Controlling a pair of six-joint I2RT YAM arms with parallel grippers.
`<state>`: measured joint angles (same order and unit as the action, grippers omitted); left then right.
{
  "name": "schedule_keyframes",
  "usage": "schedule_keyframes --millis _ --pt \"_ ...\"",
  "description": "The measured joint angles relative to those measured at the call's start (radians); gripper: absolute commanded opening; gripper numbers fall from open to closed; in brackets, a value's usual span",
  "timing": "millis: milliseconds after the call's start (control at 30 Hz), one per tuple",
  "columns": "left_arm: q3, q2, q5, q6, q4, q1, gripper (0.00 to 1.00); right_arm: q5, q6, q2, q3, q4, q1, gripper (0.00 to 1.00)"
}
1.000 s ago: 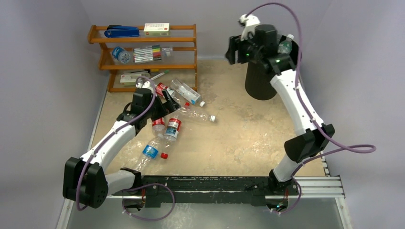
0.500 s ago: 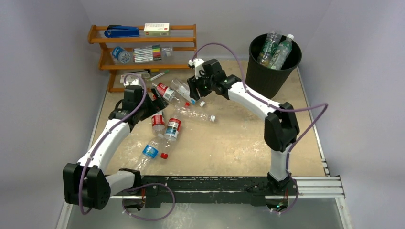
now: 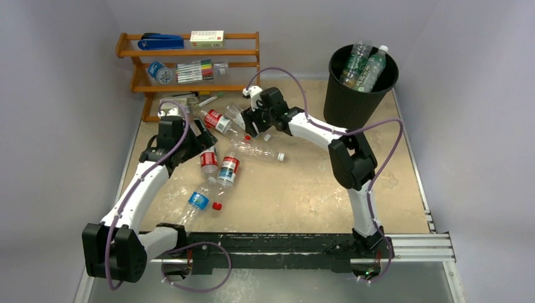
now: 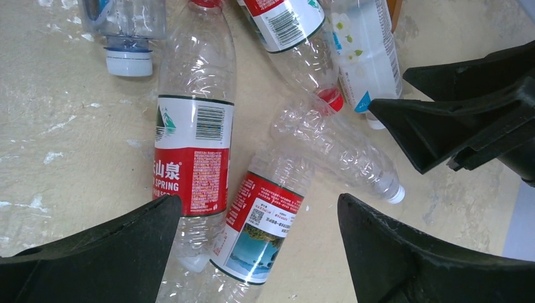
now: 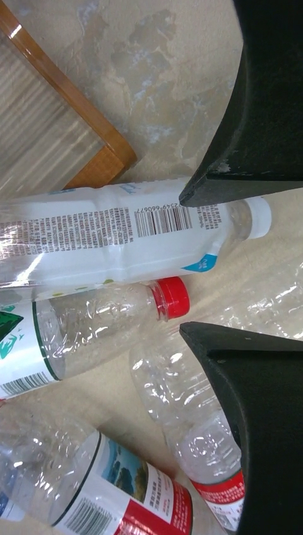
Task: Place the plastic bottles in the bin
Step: Pick up the plastic bottle at the center of the board.
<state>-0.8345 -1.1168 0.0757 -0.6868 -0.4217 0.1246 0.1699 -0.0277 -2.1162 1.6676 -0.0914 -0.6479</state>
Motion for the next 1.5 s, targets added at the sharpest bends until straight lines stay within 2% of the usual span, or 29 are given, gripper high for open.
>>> schedule_keyframes --millis 433,733,833,967,1067,1267,1500 --pt "0.016 -0.02 0.02 0.0 0.016 0.0 0.95 -0.124 0.065 -0.062 0.016 0.076 -0.011 0.74" --pt "0.016 -0.024 0.026 0.0 0.023 0.0 0.95 -0.127 0.092 -0.15 0.068 0.082 -0.013 0.75" --pt "0.016 -0.029 0.028 0.0 0.025 0.0 0.95 -0.124 0.099 -0.161 0.068 0.077 -0.014 0.7" --pt "0.016 -0.03 0.03 0.0 0.026 0.0 0.95 -0.12 0.107 -0.164 0.068 0.079 -0.014 0.49" --pt "0.016 -0.03 0.032 0.0 0.031 0.0 0.95 -0.115 0.112 -0.164 0.068 0.083 -0.014 0.41" --pt "0.016 -0.03 0.032 0.0 0.034 0.0 0.95 -0.12 0.114 -0.137 0.029 0.088 -0.014 0.39" --pt "0.016 -0.03 0.033 -0.001 0.039 0.0 0.95 -0.129 0.113 0.058 -0.127 0.067 -0.015 0.38"
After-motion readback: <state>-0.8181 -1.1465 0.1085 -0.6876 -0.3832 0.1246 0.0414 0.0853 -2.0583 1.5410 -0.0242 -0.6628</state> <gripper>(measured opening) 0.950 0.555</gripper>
